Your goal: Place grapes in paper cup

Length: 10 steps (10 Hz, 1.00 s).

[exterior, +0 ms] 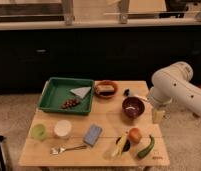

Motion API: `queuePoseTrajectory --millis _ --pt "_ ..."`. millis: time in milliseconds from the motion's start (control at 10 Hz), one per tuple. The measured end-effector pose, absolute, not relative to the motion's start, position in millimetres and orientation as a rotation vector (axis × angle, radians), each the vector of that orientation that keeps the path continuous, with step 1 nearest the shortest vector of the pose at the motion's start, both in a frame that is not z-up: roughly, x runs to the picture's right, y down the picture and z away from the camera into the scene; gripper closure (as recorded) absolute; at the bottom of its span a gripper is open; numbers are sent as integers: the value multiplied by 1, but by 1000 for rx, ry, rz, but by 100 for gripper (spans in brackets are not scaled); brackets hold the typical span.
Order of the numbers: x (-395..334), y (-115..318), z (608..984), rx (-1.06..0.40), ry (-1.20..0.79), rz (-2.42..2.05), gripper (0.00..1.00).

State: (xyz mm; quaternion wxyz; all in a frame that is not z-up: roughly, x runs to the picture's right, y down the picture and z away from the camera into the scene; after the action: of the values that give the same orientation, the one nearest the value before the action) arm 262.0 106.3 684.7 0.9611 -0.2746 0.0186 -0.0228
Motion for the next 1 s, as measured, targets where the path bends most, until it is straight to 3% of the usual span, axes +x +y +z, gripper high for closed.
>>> queuePoseTrajectory --millis 1000 --pt "217 95 695 -538 17 -211 20"
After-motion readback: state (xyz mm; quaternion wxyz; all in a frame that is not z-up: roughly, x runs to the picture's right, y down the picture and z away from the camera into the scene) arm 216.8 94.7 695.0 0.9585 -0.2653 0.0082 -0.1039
